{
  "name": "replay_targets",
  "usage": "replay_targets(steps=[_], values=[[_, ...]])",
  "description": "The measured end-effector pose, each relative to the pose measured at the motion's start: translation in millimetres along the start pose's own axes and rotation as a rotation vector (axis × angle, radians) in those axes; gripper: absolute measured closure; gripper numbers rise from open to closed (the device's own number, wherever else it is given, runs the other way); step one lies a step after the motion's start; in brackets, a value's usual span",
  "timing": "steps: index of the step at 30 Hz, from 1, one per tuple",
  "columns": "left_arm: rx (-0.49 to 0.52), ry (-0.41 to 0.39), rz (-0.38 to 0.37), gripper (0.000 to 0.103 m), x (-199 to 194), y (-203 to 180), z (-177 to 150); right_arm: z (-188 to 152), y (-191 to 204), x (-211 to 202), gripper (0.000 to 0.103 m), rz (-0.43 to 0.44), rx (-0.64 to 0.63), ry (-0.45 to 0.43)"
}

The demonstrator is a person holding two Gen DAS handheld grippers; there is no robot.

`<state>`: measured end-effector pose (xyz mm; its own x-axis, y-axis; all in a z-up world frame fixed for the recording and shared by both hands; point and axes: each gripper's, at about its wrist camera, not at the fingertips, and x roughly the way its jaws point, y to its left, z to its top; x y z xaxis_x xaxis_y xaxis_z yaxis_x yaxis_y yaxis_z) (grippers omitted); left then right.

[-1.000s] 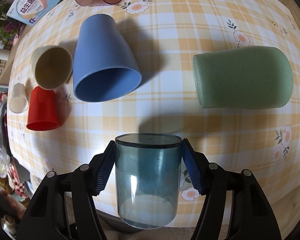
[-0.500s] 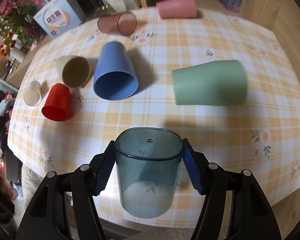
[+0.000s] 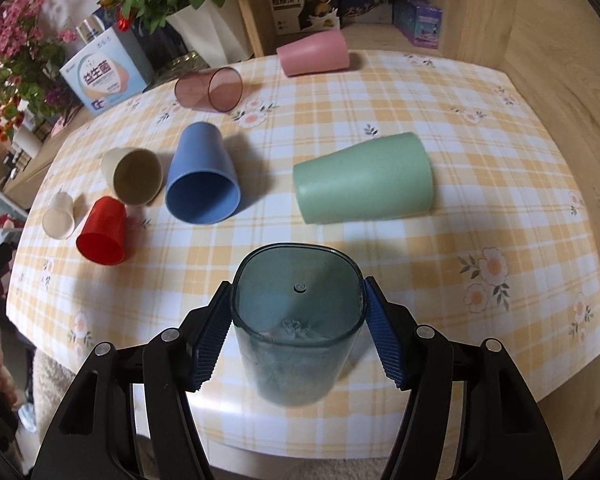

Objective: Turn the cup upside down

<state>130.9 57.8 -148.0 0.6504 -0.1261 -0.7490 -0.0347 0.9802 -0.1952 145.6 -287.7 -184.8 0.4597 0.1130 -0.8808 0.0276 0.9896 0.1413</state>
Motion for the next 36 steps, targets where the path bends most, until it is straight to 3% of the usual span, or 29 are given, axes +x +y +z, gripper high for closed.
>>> replay_targets(steps=[14,23,29,34,36], values=[[-0.010,-0.001,0.008,0.006,0,2,0,12,19,13,0.041,-0.099,-0.068,-0.091],[-0.001,0.000,0.006,0.006,-2,0,0,8,29,14,0.040,-0.128,-0.117,-0.095],[0.023,-0.022,0.003,0.006,-15,-6,6,15,28,-3,0.038,-0.091,-0.093,-0.113],[0.064,-0.095,-0.003,0.006,-44,-18,19,19,36,-40,0.034,-0.026,-0.091,-0.184],[0.079,-0.126,-0.010,0.006,-58,-22,24,20,41,-59,0.027,0.009,-0.096,-0.219]])
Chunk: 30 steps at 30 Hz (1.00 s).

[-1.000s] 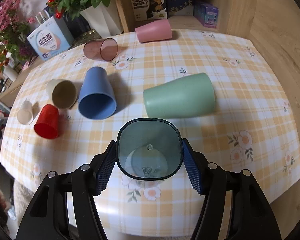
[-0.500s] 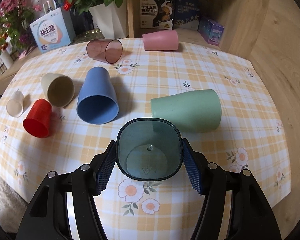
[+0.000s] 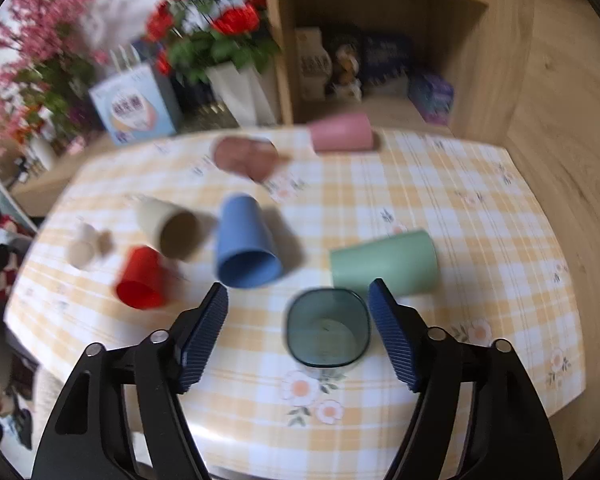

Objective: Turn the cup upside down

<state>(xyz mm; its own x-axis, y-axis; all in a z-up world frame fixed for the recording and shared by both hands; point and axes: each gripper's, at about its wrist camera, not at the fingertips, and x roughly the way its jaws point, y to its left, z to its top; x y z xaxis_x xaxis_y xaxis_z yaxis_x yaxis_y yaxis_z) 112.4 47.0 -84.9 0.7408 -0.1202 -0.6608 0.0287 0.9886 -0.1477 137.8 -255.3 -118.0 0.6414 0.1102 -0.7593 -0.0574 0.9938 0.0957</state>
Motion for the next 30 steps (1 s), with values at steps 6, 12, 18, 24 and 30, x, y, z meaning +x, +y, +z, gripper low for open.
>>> replay_targets(steps=[6,12,18,24,30], values=[[0.029,-0.119,-0.011,0.006,-50,-14,20,16,11,-62,0.016,0.015,-0.002,-0.144],[0.063,-0.220,-0.008,0.006,-97,-31,29,24,14,-119,0.015,0.006,0.011,-0.281],[0.102,-0.295,0.024,0.006,-132,-47,32,24,15,-161,0.015,-0.023,0.008,-0.368],[0.131,-0.332,0.020,0.006,-151,-59,31,21,10,-191,0.015,-0.029,0.020,-0.416],[0.145,-0.344,0.008,0.006,-160,-66,30,17,5,-208,0.015,-0.051,0.025,-0.446]])
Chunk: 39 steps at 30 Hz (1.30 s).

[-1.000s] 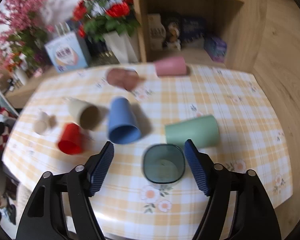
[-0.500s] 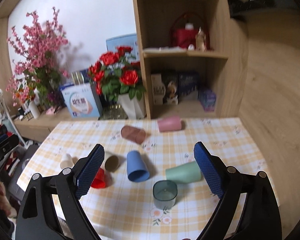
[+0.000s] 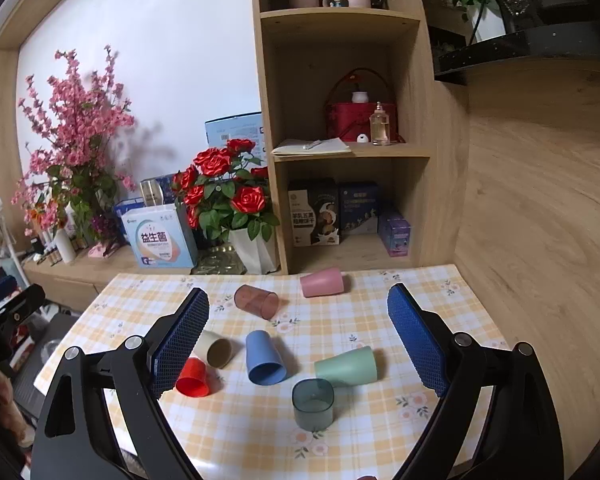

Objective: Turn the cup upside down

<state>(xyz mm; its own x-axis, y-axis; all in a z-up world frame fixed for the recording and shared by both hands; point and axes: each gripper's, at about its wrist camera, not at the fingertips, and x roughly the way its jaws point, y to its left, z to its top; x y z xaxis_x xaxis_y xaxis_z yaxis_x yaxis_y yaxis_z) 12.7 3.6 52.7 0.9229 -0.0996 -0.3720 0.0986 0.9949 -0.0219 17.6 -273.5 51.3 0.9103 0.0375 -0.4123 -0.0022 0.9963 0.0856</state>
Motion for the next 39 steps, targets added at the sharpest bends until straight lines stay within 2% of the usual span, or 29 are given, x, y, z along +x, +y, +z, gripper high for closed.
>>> replay_targets(steps=[39], values=[[0.005,-0.001,0.006,0.006,-6.8,-1.7,0.9,2.6,-4.0,-9.2,0.015,-0.056,-0.013,-0.012]])
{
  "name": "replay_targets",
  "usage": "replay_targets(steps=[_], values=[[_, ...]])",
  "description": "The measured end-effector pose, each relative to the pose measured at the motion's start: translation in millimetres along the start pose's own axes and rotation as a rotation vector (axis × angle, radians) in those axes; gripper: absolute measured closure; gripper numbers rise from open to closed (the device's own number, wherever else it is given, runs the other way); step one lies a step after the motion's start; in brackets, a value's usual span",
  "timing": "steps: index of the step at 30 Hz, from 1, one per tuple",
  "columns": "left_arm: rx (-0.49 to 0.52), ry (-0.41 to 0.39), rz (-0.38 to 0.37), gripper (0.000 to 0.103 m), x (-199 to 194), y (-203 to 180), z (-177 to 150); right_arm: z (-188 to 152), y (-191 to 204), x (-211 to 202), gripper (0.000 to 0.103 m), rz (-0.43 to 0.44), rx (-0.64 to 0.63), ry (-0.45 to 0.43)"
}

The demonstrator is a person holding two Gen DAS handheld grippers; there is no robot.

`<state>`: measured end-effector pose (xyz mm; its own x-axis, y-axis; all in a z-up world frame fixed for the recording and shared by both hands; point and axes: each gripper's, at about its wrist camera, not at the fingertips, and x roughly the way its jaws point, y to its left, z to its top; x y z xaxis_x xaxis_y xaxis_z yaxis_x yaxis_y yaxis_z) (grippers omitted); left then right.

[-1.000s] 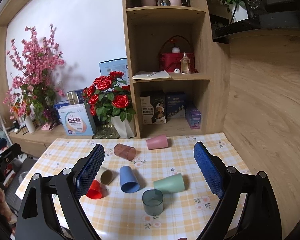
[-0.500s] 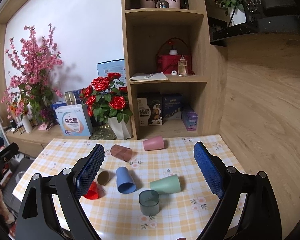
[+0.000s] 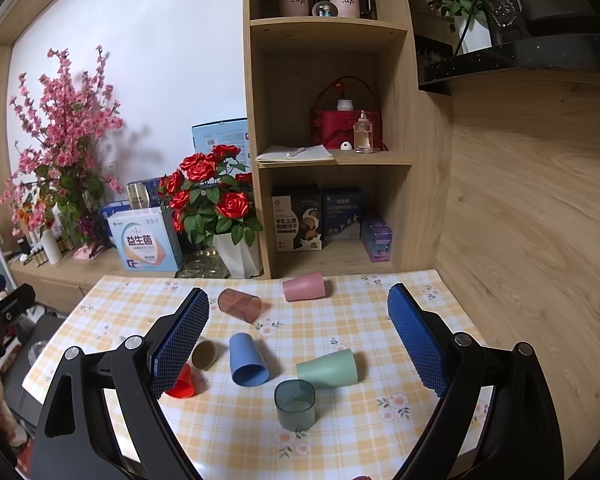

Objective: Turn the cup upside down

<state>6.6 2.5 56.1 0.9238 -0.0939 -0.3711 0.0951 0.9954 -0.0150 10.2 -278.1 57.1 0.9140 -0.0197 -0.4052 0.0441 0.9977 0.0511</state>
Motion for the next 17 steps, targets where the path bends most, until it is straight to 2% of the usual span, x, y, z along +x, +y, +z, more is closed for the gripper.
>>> replay_targets(steps=[17], values=[[-0.013,0.003,0.008,0.006,1.7,5.6,0.0,-2.2,-3.3,3.6,0.015,-0.006,0.001,0.007]])
